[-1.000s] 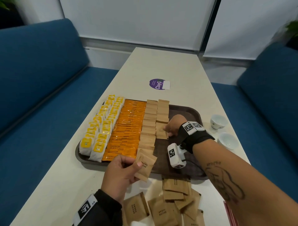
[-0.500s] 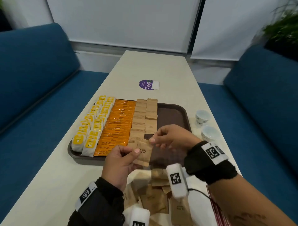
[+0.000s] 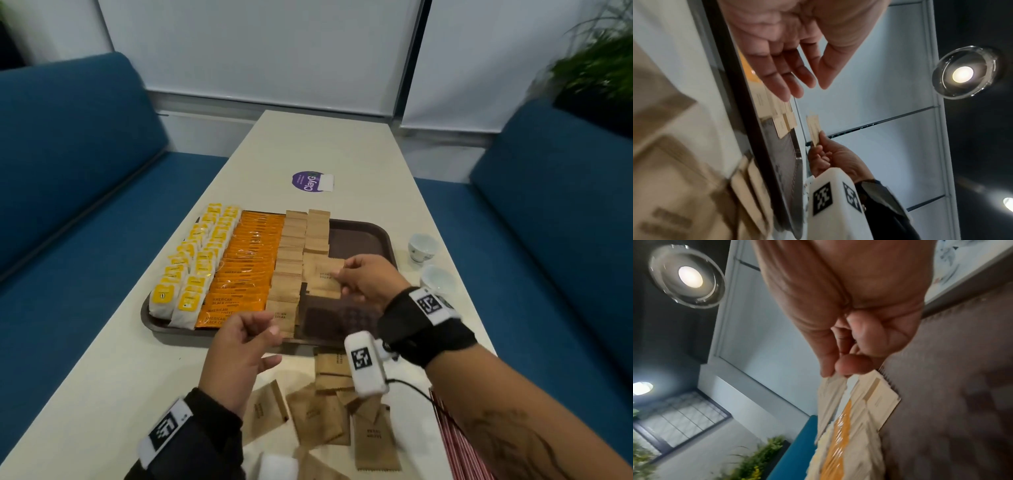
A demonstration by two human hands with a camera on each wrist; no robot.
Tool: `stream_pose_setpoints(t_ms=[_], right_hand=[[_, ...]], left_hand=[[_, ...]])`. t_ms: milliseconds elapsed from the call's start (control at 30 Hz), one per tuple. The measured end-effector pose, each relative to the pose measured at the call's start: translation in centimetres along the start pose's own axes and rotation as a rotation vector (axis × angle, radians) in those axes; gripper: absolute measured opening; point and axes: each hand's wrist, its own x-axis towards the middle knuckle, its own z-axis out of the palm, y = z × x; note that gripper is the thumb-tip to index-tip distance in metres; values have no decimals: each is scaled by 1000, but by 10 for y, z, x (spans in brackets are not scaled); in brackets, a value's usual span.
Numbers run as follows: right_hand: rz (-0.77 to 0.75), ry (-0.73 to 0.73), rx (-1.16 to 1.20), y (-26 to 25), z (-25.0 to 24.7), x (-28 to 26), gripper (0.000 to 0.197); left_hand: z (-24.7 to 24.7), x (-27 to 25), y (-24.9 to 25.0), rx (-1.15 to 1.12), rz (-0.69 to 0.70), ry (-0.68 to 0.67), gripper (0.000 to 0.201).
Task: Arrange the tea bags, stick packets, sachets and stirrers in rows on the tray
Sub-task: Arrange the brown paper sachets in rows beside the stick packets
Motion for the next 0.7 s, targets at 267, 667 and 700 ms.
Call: stream_pose_setpoints(t_ms=[267,667,700], right_hand=[[253,-39,-466,-12,9,81,20],[187,30,-345,-22,4,70,24],[121,40,-354,-25,0,59,24]], left_hand=[[-34,6,0,86,-45,53,14],[-32,12,4,303,-15,-47,20],[-32,11,5,348,-1,-68,22]])
